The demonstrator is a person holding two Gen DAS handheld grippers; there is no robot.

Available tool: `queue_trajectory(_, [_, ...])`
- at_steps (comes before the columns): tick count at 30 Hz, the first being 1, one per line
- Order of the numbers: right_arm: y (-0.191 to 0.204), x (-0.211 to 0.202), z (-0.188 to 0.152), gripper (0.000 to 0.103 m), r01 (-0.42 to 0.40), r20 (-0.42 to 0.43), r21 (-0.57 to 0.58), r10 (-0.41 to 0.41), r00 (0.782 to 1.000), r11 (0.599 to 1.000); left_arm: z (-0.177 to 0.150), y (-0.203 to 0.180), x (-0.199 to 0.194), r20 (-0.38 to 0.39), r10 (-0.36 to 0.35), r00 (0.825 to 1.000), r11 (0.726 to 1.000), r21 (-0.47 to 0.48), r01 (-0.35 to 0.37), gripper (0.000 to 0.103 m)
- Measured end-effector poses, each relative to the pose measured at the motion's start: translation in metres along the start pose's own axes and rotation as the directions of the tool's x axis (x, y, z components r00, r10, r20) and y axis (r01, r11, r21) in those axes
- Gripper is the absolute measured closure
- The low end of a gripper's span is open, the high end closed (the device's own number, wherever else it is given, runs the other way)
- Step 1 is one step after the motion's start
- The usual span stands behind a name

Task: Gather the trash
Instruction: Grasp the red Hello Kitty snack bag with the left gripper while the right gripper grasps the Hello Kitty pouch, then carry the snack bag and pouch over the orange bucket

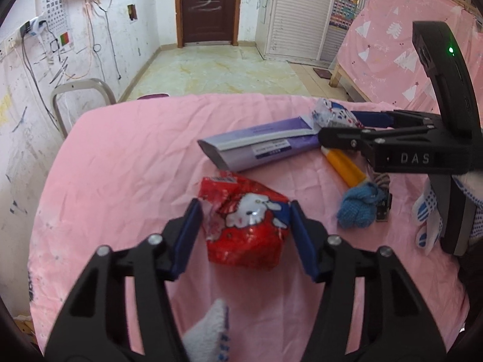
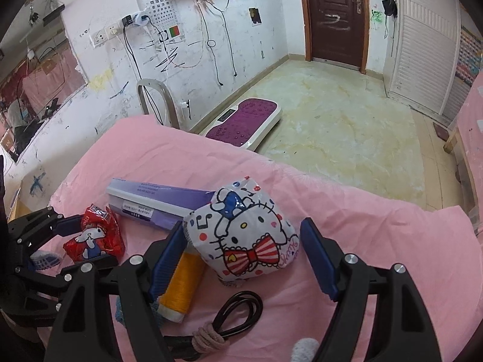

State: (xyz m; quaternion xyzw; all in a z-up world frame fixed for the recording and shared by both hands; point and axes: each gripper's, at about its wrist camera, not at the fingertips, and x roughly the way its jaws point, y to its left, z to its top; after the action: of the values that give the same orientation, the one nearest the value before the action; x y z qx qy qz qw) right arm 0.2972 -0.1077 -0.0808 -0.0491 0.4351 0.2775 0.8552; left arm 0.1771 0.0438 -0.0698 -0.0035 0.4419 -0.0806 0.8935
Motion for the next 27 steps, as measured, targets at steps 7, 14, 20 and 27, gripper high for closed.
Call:
queue_trajectory(7, [0.001, -0.003, -0.003, 0.044, 0.015, 0.017, -0.006, -0.015, 1.000, 1.000, 0.000, 0.002, 0.001, 0.004, -0.014, 1.000, 1.000, -0.012, 0.014, 0.050])
queue_trajectory(14, [0.014, -0.007, -0.010, 0.062, 0.091, 0.054, -0.054, -0.088, 0.995, 0.994, -0.001, 0.002, 0.000, 0.011, -0.008, 1.000, 1.000, -0.004, 0.008, 0.051])
queue_trajectory(20, [0.017, -0.022, -0.016, 0.062, 0.140, 0.109, -0.069, -0.132, 0.985, 0.988, -0.004, -0.002, -0.011, 0.057, 0.047, 0.997, 0.999, -0.019, -0.046, 0.053])
queue_trajectory(27, [0.011, -0.068, -0.021, 0.062, 0.137, 0.196, -0.032, -0.129, 0.972, 0.990, -0.005, -0.034, -0.031, 0.093, -0.022, 0.995, 1.000, -0.011, 0.023, 0.054])
